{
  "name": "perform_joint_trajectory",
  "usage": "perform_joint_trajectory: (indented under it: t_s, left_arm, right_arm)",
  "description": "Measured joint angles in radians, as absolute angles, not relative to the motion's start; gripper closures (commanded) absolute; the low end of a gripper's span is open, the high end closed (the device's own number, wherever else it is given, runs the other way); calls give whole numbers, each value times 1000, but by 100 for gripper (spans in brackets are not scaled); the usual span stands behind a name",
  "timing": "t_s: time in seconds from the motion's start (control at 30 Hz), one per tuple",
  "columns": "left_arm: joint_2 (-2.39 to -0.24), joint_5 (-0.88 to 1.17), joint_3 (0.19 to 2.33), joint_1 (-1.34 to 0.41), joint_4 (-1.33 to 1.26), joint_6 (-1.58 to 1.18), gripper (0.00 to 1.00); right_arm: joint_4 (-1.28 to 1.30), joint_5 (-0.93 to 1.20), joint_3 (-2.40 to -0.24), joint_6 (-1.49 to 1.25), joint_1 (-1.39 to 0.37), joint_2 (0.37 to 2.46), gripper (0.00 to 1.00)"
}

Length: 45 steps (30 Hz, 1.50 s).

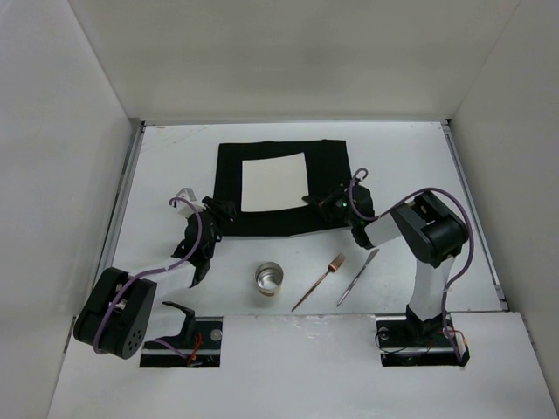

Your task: Set the dinner table for one person

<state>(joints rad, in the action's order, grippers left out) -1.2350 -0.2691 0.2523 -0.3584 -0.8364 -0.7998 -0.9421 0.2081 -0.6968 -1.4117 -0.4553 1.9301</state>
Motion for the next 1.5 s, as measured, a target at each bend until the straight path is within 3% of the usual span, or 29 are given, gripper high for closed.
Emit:
perform_joint_trajectory:
  t_s: [0.3, 0.53, 0.8, 0.87, 1.03, 1.1, 1.27, 1.5]
  left_arm:
    - [-1235, -270, 252, -365, -836, -798, 58]
    - [-1235, -270, 252, -364, -836, -794, 58]
    - [-1231, -274, 252, -365, -836, -784, 59]
    - [-1231, -278, 252, -372, -832, -781, 59]
    - [-1231, -297, 257, -432, -811, -756, 67]
    - [-1227, -307, 266, -464, -788, -745, 72]
    - [-1141, -336, 310, -554, -659, -686, 82]
    - [-865, -387, 389, -700, -348, -569, 77]
  right_arm:
    - [-1007, 191, -683, -1425, -459, 1940, 64]
    - [-943, 167, -657, -1387, -459, 1902, 57]
    - [-772, 110, -561, -1266, -437, 1696, 47]
    - [-711, 96, -558, -1219, -427, 1639, 49]
    - [-538, 42, -603, -1067, -430, 1525, 84]
    - [-474, 16, -655, -1004, -444, 1509, 94]
    - [-395, -13, -739, -870, -478, 1479, 97]
    - [-329, -46, -719, -760, -506, 1449, 95]
